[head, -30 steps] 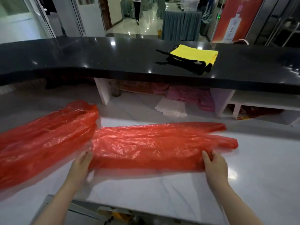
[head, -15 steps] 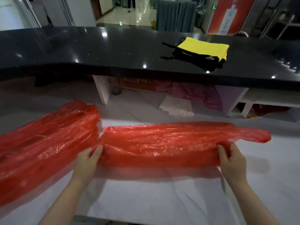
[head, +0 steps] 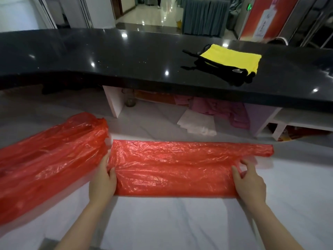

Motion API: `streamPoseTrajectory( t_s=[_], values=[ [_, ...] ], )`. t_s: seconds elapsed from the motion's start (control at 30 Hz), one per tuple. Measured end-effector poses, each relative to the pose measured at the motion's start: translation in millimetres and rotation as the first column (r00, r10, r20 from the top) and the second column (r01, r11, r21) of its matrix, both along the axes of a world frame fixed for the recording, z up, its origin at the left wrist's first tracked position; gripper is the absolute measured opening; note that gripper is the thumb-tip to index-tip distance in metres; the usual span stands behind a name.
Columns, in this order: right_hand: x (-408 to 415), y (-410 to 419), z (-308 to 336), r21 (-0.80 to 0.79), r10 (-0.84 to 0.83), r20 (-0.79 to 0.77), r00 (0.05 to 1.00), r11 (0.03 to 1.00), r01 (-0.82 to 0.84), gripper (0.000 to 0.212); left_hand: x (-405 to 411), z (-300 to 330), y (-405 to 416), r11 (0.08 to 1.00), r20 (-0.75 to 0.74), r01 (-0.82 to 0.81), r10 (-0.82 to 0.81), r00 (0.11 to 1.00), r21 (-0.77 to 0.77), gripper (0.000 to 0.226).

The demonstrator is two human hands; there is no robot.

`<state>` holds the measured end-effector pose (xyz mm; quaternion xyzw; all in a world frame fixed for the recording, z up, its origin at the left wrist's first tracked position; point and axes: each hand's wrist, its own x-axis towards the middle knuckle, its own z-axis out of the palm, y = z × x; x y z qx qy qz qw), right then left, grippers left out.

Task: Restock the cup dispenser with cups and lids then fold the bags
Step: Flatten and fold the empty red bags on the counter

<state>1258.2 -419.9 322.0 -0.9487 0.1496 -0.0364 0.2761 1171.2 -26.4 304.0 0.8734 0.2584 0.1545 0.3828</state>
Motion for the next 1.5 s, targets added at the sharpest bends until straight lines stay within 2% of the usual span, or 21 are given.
streamPoseTrajectory(
  t_s=[0.23, 0.37, 0.47, 0.53, 0.63, 0.7, 0.8, 0.9, 1.03, 1.2, 1.27, 1.37, 1.5],
  values=[
    [9, 2, 0, -0.073, 0.039, 0.009, 0.999, 0.997, -0.038, 0.027, -5, -2, -5, 0.997, -0.085, -0.014, 0.021, 0.996, 0.081, 0.045],
    [9, 3, 0, -0.025, 0.037, 0.04, 0.999, 0.999, -0.036, 0.022, -5, 3, -10, 0.993, -0.076, -0.007, 0.016, 0.997, 0.116, 0.037],
    [11, 3, 6, 0.018, 0.021, 0.042, 0.999, 1.0, -0.022, 0.027, -4, 10, -13, 0.988, -0.057, 0.015, -0.006, 0.998, 0.154, 0.041],
    [15, 5, 14, -0.007, 0.026, 0.083, 0.996, 1.0, -0.026, 0.03, 2, 16, -13, 0.968, -0.045, 0.042, -0.032, 0.998, 0.248, 0.047],
    [20, 14, 22, -0.104, 0.072, 0.238, 0.969, 0.993, -0.049, 0.039, 18, 28, -12, 0.92, 0.009, 0.093, -0.104, 0.994, 0.38, 0.048],
    [23, 27, 26, -0.2, 0.151, 0.296, 0.943, 0.975, -0.093, 0.046, 31, 30, -16, 0.885, -0.013, 0.165, -0.177, 0.984, 0.435, 0.047],
    [23, 59, 22, -0.301, 0.367, 0.199, 0.909, 0.905, -0.3, 0.057, 49, 18, -23, 0.819, -0.185, 0.311, -0.252, 0.95, 0.482, 0.058],
    [22, 95, 5, -0.379, 0.582, 0.022, 0.813, 0.757, -0.532, 0.068, 65, 0, -26, 0.787, -0.342, 0.384, -0.234, 0.91, 0.482, 0.07],
    [27, 151, -5, -0.37, 0.718, -0.082, 0.691, 0.622, -0.69, 0.072, 73, -14, -31, 0.808, -0.46, 0.384, -0.16, 0.873, 0.448, 0.075],
    [35, 215, -17, -0.319, 0.838, -0.147, 0.526, 0.463, -0.827, 0.063, 77, -18, -36, 0.813, -0.521, 0.381, -0.115, 0.846, 0.44, 0.07],
    [43, 218, -23, -0.287, 0.83, -0.178, 0.528, 0.47, -0.835, 0.066, 76, -19, -36, 0.825, -0.516, 0.358, -0.096, 0.851, 0.437, 0.07],
    [61, 194, -31, -0.312, 0.779, -0.204, 0.593, 0.522, -0.794, 0.078, 73, -20, -38, 0.844, -0.487, 0.311, -0.069, 0.871, 0.437, 0.07],
    [83, 141, -35, -0.346, 0.693, -0.196, 0.694, 0.613, -0.71, 0.072, 74, -22, -37, 0.843, -0.494, 0.307, -0.058, 0.868, 0.441, 0.068]
  ],
)
